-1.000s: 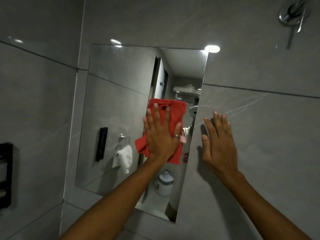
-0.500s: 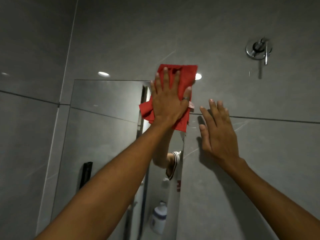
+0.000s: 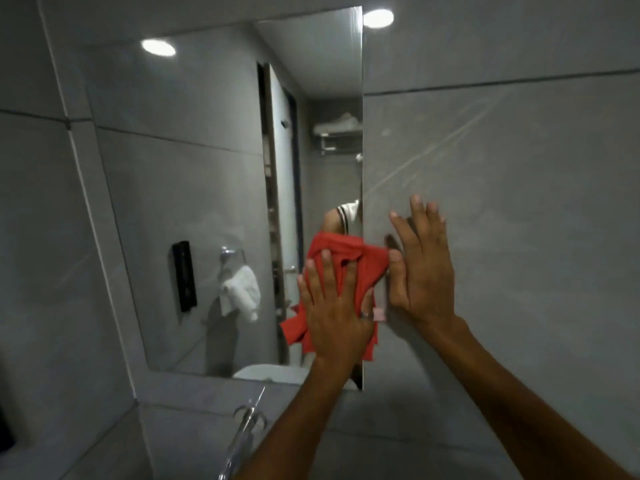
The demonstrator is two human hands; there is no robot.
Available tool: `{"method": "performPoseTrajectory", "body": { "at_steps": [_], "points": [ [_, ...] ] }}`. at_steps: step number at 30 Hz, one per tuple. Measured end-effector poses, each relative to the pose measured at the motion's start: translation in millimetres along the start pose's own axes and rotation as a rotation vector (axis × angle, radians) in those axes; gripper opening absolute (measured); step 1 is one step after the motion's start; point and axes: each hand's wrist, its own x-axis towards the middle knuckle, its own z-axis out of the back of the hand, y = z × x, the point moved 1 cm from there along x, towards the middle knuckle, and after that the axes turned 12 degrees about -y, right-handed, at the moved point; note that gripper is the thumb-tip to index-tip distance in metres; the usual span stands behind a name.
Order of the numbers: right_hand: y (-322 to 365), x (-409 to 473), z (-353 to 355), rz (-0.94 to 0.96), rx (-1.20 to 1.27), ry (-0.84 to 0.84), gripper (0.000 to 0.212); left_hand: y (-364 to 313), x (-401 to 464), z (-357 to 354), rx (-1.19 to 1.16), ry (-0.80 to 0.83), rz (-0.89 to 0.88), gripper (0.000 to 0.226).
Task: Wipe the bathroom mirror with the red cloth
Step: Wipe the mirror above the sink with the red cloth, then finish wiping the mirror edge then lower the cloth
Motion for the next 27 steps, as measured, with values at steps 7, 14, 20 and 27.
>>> {"method": "performPoseTrajectory", "body": {
  "at_steps": [7,14,20,27],
  "points": [
    [12,-147,80,-0.161,-0.080,0.263,0.056,0,-167,33,0.015,0.402,0.088,0.078],
    [20,-253,140,-0.650,0.021,0.465,0.037,-23,-222,104,-0.573,0.728,0.932,0.073],
    [37,-327,173,-1.912,0.250,0.941,0.036,-53,-271,141,-0.864,0.748,2.229,0.042],
    [42,-410,230,-2.185,0.406,1.021,0.042,-92,-360,143,-0.625,1.039,2.197,0.057]
  ]
}}
